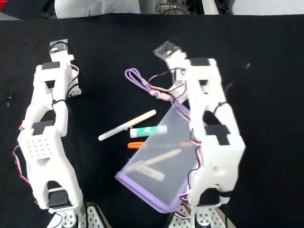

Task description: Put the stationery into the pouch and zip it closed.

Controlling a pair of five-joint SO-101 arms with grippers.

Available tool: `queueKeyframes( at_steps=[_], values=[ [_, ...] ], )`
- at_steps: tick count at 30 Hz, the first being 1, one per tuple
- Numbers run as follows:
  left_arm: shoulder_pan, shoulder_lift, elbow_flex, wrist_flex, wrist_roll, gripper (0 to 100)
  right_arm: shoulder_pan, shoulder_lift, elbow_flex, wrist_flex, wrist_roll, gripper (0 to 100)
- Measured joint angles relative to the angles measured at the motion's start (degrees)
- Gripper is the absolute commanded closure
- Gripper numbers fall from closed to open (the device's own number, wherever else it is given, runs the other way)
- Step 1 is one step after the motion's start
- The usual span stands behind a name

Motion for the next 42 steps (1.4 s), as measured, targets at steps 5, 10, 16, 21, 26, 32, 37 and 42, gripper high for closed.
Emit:
queueKeyframes(
  at_steps=[5, 10, 16, 21, 26, 32, 37, 42],
  values=[
    [-0.1, 0.1, 0.0, -1.1, 0.0, 97, -2.6, 0.4, 0.0, 0.1, 3.3, 83.5],
    [-0.1, 0.1, 0.0, -1.1, 0.0, 97, -4.1, 0.4, -1.0, 0.2, 4.4, 83.5],
    [-0.1, 0.1, 0.0, -1.1, 0.0, 97, -5.5, 0.4, -5.3, -0.4, 0.9, 83.5],
    [-0.1, 0.1, 0.0, -1.1, 0.0, 97, -6.6, 3.2, -6.1, -0.5, 0.3, 83.5],
    [-0.1, 0.1, 0.0, -1.1, 0.0, 97, -7.5, 7.7, -6.5, -3.7, 0.7, 83.9],
    [-0.1, 0.1, 0.0, -1.1, 0.0, 97, -6.5, 12.7, -11.3, -5.3, 0.8, 93.4],
    [-0.1, 0.1, 0.0, -1.1, 0.0, 97, -4.9, 16.8, -18.5, -1.1, 0.8, 98.1],
    [-0.1, 0.1, 0.0, -1.8, 0.0, 97, -2.5, 19.3, -27.3, 5.5, 0.7, 98.2]
  ],
)
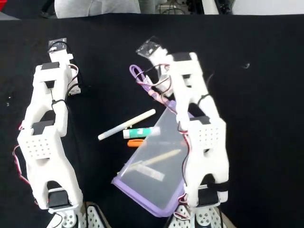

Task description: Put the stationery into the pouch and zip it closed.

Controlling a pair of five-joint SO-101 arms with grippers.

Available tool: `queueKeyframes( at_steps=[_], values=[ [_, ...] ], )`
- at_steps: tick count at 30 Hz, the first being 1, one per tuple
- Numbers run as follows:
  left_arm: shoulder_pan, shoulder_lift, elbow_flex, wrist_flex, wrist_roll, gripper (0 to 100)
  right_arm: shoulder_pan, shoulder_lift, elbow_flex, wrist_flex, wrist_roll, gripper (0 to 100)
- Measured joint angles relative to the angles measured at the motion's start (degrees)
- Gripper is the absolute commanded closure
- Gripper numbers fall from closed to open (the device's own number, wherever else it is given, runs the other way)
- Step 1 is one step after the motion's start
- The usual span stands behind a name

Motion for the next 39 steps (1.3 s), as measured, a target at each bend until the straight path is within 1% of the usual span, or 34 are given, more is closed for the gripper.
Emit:
queueKeyframes(
  at_steps=[3, 5, 8, 11, 13, 15, 23, 30, 32, 36, 37, 39],
  values=[
    [0.0, 0.1, 0.0, -1.0, 0.0, 97, 3.3, 0.0, -8.1, 5.0, -5.5, 97.2],
    [0.0, 0.1, 0.0, -1.3, 0.0, 97, 4.0, 0.0, -13.4, 9.2, -9.0, 93.2],
    [0.0, 0.1, 0.0, -1.5, 0.0, 97, 2.2, 0.0, -16.6, 15.5, -9.1, 84.4],
    [0.0, 0.1, 0.0, -1.5, 0.0, 97, -1.7, 0.0, -16.7, 18.5, -8.4, 76.4],
    [0.0, 0.1, 0.0, -1.5, 0.0, 97, -4.1, 0.4, -15.7, 19.0, -7.3, 73.1],
    [0.0, 0.1, 0.0, -1.5, 0.0, 97, -6.0, 2.5, -14.6, 19.0, -6.2, 72.2],
    [0.0, 0.1, 0.0, -1.5, 0.0, 97, -6.9, 10.2, -14.9, 18.3, -5.1, 72.3],
    [0.0, 0.1, 0.0, -1.5, 0.0, 97, -6.8, 14.1, -20.4, 19.3, -4.4, 72.5],
    [0.0, 0.1, 0.0, -1.5, 0.0, 97, -6.8, 15.1, -22.2, 20.2, -4.4, 76.7],
    [0.0, 0.1, 0.0, -1.5, 0.0, 97, -6.5, 17.6, -27.3, 22.1, -4.4, 98.3],
    [0.0, 0.1, 0.0, -1.5, 0.0, 97, -6.3, 18.3, -29.0, 22.5, -4.4, 98.8],
    [0.0, 0.1, 0.0, -1.5, 0.0, 97, -6.2, 19.3, -31.0, 22.9, -4.4, 94.3]
  ],
)
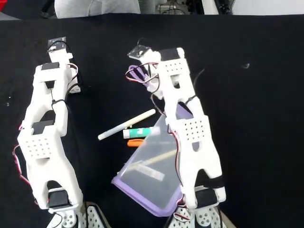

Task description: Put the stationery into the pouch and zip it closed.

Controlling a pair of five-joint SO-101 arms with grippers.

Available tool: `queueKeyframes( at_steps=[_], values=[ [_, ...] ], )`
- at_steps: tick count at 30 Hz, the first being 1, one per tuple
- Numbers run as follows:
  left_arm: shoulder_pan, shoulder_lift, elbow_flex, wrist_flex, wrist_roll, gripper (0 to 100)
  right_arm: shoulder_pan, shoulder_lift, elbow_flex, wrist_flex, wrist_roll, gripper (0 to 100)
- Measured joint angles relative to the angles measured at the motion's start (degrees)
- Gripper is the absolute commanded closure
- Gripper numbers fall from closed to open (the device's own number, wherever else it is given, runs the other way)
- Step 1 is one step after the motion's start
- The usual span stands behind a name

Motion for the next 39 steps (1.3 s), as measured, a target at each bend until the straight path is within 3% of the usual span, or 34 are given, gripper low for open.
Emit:
queueKeyframes(
  at_steps=[4, 12, 22, 34, 39],
  values=[
    [0.0, 0.0, 0.0, 0.0, 0.0, 97, 0.7, 1.8, -4.4, 1.9, 0.0, 99.2],
    [0.0, 0.0, 0.0, 0.0, 0.4, 97, 4.6, 0.6, -16.8, 3.2, -3.3, 98.8],
    [0.0, 0.0, 0.0, 0.0, 0.4, 97, 11.4, -16.2, -18.0, 3.2, -7.6, 98.8],
    [0.0, 0.1, 0.0, 0.0, 0.4, 97, 11.4, -34.7, -18.7, 2.7, -7.6, 98.8],
    [0.0, 0.1, 0.0, 0.0, 0.4, 97, 11.4, -36.0, -18.7, -2.8, -7.6, 98.8]
  ],
)
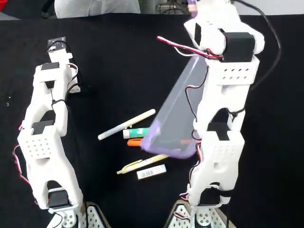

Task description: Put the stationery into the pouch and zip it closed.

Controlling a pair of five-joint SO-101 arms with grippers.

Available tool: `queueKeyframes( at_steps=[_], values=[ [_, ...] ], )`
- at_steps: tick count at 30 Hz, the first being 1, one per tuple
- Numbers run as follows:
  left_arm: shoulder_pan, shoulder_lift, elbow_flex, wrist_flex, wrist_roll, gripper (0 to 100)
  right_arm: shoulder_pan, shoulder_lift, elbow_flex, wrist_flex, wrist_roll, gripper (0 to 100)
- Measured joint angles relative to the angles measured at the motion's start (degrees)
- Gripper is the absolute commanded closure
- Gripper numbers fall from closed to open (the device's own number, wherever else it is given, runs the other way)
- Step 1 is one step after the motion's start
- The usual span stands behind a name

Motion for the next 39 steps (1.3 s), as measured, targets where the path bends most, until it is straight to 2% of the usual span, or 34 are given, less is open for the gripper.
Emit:
queueKeyframes(
  at_steps=[13, 19, 25, 29, 39],
  values=[
    [0.0, 0.0, 0.0, -0.1, 0.0, 97, 0.0, 0.0, 0.0, -22.7, 0.0, 98.8],
    [0.0, 0.2, 0.0, -2.6, 0.0, 97, 0.0, 0.0, 0.0, -27.2, 0.0, 98.8],
    [-0.1, 0.2, 0.0, -4.1, 0.0, 97, 0.0, 0.1, 2.0, -27.4, 0.0, 98.8],
    [-0.1, 0.2, 0.0, -4.1, 0.0, 97, 3.1, 2.2, 5.8, -27.4, 0.0, 98.8],
    [-0.1, 0.3, 0.0, -4.1, 0.0, 97, 17.1, 5.8, 7.3, -29.3, 0.0, 98.8]
  ],
)
